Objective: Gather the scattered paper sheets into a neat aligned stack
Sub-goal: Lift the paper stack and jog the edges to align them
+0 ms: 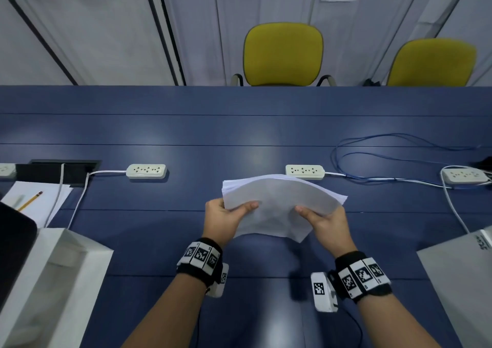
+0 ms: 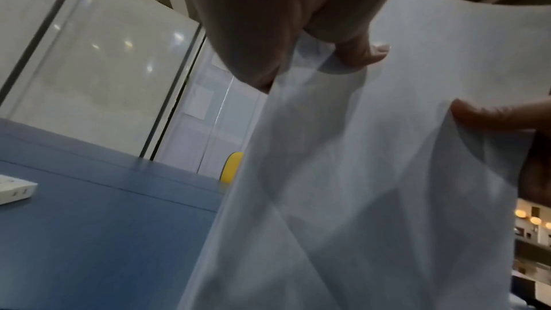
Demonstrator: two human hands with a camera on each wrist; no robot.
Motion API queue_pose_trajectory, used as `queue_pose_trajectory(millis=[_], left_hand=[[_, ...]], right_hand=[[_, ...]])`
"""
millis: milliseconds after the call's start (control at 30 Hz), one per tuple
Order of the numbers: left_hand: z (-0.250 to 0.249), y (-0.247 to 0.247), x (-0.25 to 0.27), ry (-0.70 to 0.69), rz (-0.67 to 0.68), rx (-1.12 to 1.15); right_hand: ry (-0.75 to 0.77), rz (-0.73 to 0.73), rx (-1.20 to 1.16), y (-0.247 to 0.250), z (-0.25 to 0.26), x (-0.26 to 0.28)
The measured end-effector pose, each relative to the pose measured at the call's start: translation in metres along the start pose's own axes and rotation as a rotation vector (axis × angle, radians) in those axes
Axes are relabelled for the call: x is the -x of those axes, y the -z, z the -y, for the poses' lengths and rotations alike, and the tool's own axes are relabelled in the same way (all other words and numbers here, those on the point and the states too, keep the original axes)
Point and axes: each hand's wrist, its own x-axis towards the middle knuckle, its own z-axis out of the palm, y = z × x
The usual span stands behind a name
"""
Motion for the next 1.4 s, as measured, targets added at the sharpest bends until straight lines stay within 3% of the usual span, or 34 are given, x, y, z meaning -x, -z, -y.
queue_pose_trajectory(millis=[267,467,600,866,1000,1133,1400], left_hand=[[0.007,0.005,-0.006,0.064,0.053,-0.105],[-0.010,0.003,-0.004,0.036,-0.022,-0.009],[0.004,0.003,0.000,0.055,-0.064,-0.079],[-0.031,-0.013,0.016,-0.208,-0.195,0.015],[-0.042,-0.026,0.015,-0.193,-0.318,-0.026],[-0.043,-0.023,0.010,-0.139,-0.284,0.058],[-0.038,-0.017,0.011,-0.195,-0.270,-0.039]], right_hand=[[-0.056,0.001,0.031,0.002,-0.011,-0.002],[0.054,-0.028,0.024,-0.007,0.008,-0.003],[-0.052,-0.046,0.110,-0.012,-0.004,-0.007],[0.084,-0.121,-0.115,-0.016,0.024,0.000],[0.086,-0.194,-0.138,-0.026,0.034,-0.004],[0.090,-0.277,-0.104,-0.024,0.038,-0.008],[0.122,-0.215,-0.035,-0.018,0.040,-0.013]])
